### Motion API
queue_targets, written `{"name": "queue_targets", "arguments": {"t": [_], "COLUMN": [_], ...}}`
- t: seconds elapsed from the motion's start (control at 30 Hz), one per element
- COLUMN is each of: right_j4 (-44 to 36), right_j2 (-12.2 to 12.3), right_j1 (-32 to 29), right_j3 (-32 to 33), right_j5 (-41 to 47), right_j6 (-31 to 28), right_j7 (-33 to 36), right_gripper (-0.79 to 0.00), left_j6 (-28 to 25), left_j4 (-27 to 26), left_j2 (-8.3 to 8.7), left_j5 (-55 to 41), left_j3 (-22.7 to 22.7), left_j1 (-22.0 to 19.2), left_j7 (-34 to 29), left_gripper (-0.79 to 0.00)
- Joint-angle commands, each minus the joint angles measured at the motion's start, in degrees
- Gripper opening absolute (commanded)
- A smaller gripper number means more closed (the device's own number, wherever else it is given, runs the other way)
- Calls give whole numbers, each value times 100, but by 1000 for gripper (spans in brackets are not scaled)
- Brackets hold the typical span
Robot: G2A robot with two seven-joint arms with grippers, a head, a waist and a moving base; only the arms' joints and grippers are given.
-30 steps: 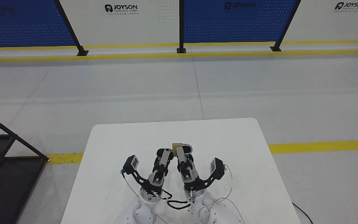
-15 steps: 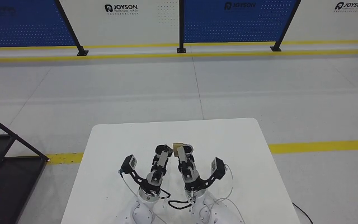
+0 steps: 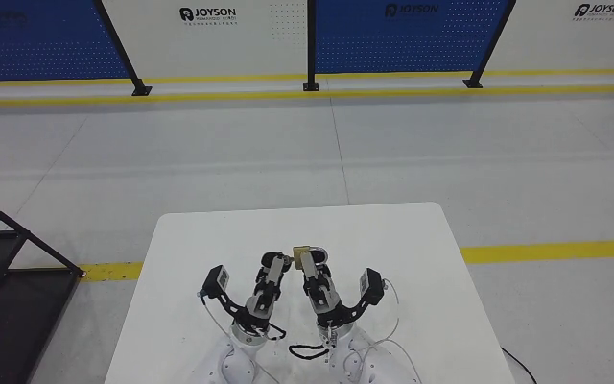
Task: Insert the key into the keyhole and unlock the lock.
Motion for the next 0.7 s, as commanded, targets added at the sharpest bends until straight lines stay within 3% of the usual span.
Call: {"name": "queue_targets", "arguments": {"t": [0.0,0.23,0.5,0.57,0.67], "right_j4": [-6,-13,-22,-21,-18], "right_j2": [-2,-7,-15,-18,-23], "right_j1": [-3,-11,-21,-23,-20], "right_j3": [7,29,53,56,60], "right_j5": [5,21,34,46,48], "right_j6": [-2,-9,0,3,3], "right_j7": [14,80,133,145,168], "right_gripper": [-785,-785,-785,-785,-785], "left_j6": [0,0,0,0,0], "left_j4": [1,5,36,51,65], "left_j2": [6,21,15,13,11], "left_j5": [-5,60,173,196,237], "left_j3": [-1,9,16,14,10], "left_j1": [-1,-19,-38,-45,-60], "left_j7": [3,12,102,111,126], "left_gripper": [-646,-714,-714,-776,-785]}}
